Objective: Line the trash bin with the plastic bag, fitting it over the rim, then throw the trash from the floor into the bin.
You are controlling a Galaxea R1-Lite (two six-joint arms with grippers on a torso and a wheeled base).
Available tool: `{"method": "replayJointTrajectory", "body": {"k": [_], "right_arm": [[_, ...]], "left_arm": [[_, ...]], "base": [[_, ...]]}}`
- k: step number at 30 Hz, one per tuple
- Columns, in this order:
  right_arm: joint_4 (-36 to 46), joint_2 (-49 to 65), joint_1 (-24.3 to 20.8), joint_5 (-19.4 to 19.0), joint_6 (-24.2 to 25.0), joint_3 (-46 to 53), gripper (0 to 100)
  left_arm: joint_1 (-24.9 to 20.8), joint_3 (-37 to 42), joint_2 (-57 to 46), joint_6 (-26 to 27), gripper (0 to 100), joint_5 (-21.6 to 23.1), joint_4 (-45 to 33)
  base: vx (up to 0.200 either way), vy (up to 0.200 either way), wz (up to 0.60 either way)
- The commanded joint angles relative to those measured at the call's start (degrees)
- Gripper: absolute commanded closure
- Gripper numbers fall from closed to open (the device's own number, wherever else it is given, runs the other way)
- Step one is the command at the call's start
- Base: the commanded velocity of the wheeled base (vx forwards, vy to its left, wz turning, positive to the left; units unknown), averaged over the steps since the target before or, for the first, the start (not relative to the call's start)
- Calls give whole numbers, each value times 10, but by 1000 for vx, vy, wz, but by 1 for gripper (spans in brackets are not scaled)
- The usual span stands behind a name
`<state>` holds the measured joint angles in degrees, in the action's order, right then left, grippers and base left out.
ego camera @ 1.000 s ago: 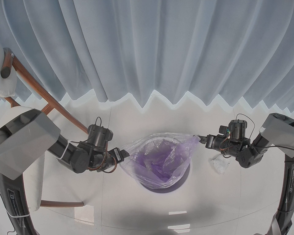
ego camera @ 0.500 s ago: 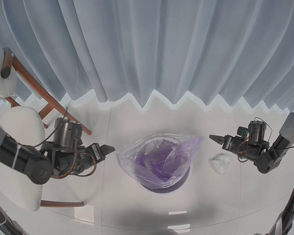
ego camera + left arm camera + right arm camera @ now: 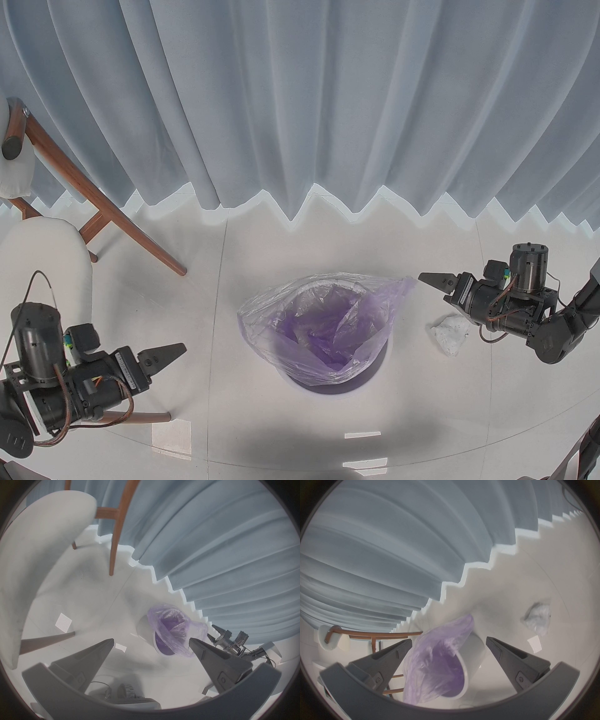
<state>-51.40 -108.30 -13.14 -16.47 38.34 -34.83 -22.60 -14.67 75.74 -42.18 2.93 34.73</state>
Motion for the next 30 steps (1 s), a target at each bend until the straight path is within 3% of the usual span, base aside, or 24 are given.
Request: {"method": "replayJointTrajectory", "body": {"k": [1,4,5,8,17,22,23,27,30], "right_arm": [[57,31,-42,0,16,-38,0],[87,28,-45,0,16,-61,0],[147,19,-58,0,17,-110,0],[225,3,-71,0,17,-176,0],[252,-32,-97,15,13,-206,0],[248,-60,-99,39,12,-207,0],[246,-61,-98,40,12,-208,100],[244,-57,-97,42,11,-209,100],[242,-42,-98,71,5,-198,100]], "left_arm": [[26,55,-84,-21,0,-4,19],[26,58,-96,-29,0,-3,18],[26,60,-114,-46,0,2,17],[21,72,-119,-70,0,11,17],[14,62,-115,-98,0,63,17],[-18,4,-4,-98,0,74,21],[-25,-8,16,-99,0,74,23],[-49,-46,91,-99,0,74,52],[-98,-92,209,-100,0,65,119]], "base": [[0,0,0],[0,0,0],[0,0,0],[0,0,0],[0,0,0],[0,0,0],[0,0,0],[0,0,0],[0,0,0]]}}
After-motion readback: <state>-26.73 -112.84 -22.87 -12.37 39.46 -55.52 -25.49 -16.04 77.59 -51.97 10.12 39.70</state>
